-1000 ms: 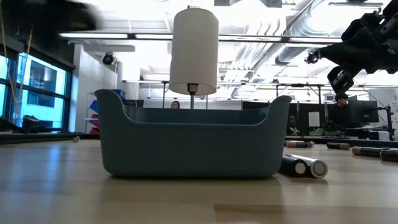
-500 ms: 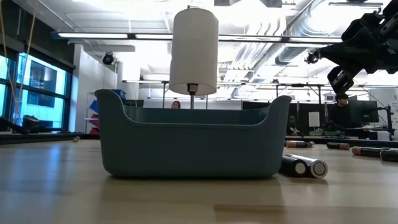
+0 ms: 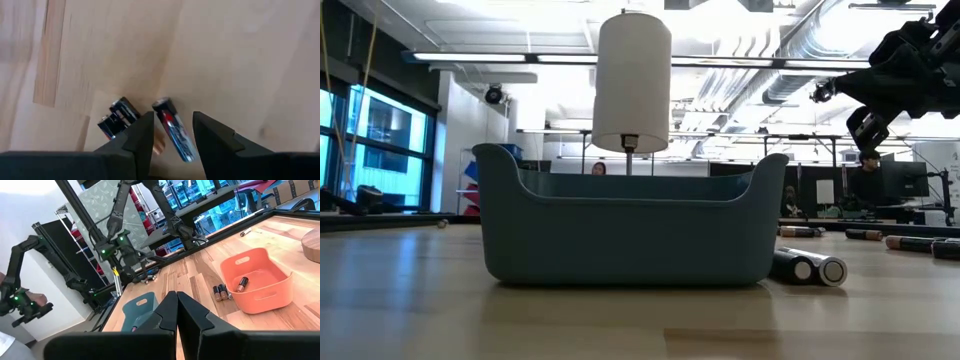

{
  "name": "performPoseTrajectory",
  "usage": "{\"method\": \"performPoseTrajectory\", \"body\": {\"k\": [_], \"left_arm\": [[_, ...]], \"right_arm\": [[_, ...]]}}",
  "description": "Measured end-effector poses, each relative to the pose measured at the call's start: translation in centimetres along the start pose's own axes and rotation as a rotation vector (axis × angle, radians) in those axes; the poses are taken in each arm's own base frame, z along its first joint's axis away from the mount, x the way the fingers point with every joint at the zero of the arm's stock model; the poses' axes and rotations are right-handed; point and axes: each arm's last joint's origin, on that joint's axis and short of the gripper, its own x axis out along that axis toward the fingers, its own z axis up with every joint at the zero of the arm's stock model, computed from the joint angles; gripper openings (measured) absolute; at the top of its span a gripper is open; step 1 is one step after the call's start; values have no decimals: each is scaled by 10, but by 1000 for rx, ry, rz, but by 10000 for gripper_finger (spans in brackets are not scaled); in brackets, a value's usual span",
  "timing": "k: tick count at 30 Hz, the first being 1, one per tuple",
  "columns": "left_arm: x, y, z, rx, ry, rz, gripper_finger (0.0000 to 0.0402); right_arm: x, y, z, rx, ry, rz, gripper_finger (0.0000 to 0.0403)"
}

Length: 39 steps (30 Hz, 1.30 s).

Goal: Sort batteries
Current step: Put the silver battery into the blue bin

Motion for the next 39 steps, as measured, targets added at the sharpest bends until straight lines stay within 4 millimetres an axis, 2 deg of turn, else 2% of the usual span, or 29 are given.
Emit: {"method": "performPoseTrajectory", "body": {"k": [8, 12, 14, 17, 20, 22, 24, 30, 36, 39], "left_arm": [[20, -2, 2, -142, 80, 74, 122], [24, -2, 2, -197, 99, 89, 117], [24, -2, 6, -234, 115, 83, 96], [24, -1, 12, -277, 132, 63, 34], [19, 1, 24, -325, 127, 21, 31], [13, 5, 35, -349, 82, -3, 31], [1, 10, 52, -378, -36, -49, 31], [-32, 36, 94, -393, -279, -127, 31], [-63, 48, 158, -222, -655, -324, 31], [-60, 57, 187, -124, -735, -367, 31]], "right_arm": [[0, 0, 0, 0, 0, 0, 0], [0, 0, 0, 0, 0, 0, 0], [0, 0, 0, 0, 0, 0, 0], [0, 0, 0, 0, 0, 0, 0], [0, 0, 0, 0, 0, 0, 0], [0, 0, 0, 0, 0, 0, 0], [0, 0, 0, 0, 0, 0, 0], [0, 0, 0, 0, -1, 0, 0], [0, 0, 0, 0, -1, 0, 0], [0, 0, 0, 0, -1, 1, 0]]}}
